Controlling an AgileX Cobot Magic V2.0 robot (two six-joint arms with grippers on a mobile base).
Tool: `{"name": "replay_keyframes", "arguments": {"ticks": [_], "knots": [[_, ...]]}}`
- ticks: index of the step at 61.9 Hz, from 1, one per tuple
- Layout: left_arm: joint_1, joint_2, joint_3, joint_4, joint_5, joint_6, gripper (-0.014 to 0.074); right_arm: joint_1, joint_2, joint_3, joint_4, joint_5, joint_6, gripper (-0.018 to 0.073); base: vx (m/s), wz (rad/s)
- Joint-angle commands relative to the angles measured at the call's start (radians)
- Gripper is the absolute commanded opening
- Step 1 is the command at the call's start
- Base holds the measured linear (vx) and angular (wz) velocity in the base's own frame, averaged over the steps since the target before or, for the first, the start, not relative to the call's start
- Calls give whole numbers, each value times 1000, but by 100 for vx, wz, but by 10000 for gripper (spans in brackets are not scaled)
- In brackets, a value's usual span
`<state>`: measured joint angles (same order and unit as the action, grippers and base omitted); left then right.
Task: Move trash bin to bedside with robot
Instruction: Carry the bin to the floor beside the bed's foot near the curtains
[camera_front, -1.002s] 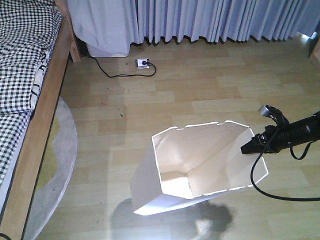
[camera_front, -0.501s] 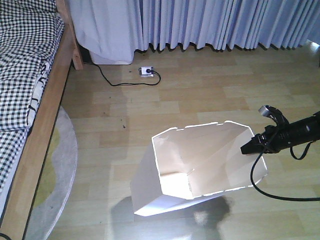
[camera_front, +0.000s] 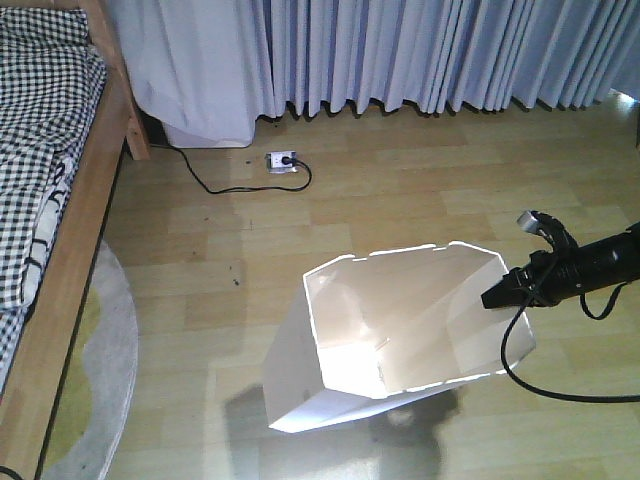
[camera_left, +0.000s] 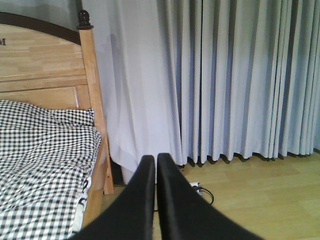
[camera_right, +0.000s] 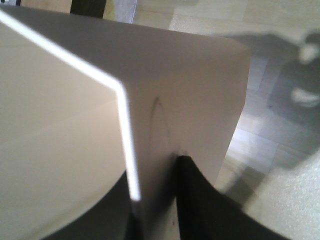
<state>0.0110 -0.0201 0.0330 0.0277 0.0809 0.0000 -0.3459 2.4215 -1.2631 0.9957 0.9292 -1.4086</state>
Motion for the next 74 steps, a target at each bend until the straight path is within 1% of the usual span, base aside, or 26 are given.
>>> {"name": "replay_keyframes", "arguments": {"ticks": [1,34,74], "knots": [[-6,-8,12,-9,-75,-14,-6,-4,-79,-12,129,239,12,-4,22,-6],[-6,-8,12,-9,-75,-14,-6,-4,-79,-12,129,239,12,-4,21,-6],[-6,-8,12,-9,-75,-14,-6,-4,-79,-12,129,239,12,-4,22,4]]}}
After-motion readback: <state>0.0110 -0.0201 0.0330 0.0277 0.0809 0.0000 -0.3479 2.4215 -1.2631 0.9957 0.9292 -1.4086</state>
